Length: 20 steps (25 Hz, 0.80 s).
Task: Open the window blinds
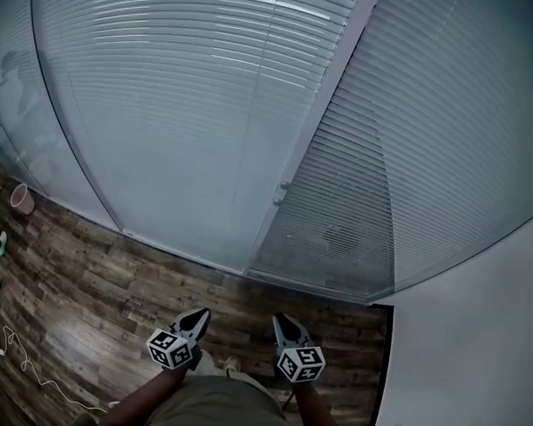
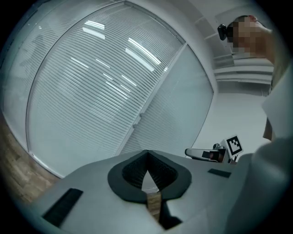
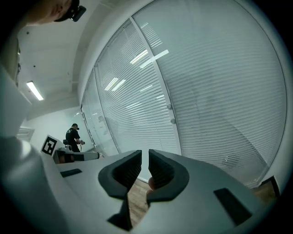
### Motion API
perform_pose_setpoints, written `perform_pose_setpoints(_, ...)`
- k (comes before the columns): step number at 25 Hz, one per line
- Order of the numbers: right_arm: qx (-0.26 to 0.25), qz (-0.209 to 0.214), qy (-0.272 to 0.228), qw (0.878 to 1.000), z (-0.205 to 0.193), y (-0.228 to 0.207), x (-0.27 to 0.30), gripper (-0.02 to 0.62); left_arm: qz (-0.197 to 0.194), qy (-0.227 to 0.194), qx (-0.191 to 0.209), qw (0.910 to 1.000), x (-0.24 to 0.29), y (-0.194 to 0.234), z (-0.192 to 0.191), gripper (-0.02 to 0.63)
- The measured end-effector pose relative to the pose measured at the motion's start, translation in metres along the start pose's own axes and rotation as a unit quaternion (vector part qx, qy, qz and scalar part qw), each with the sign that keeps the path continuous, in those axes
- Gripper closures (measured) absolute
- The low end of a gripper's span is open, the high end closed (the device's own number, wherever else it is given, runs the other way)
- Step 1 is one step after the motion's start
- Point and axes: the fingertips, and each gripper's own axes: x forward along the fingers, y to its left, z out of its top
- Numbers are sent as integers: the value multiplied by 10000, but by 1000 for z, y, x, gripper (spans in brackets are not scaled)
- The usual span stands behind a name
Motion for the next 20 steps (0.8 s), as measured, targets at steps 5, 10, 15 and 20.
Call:
perform_pose_setpoints(5, -19, 25, 16, 10000, 5, -7, -7, 543, 17, -74, 31, 10000, -7, -10, -8, 592)
perform_pose_setpoints(10, 82, -17, 10, 10000, -2, -2, 2, 541, 131, -220, -96, 9996, -4, 14, -1, 591)
perform_pose_setpoints(15, 43, -23, -208, 9998, 19, 16, 10, 541, -155, -154, 145, 9997, 7, 20, 22, 592)
perform_pose_setpoints(20, 60, -145, -271, 9995, 16, 20, 20, 541, -187, 10, 157, 9997, 12, 36, 14, 592)
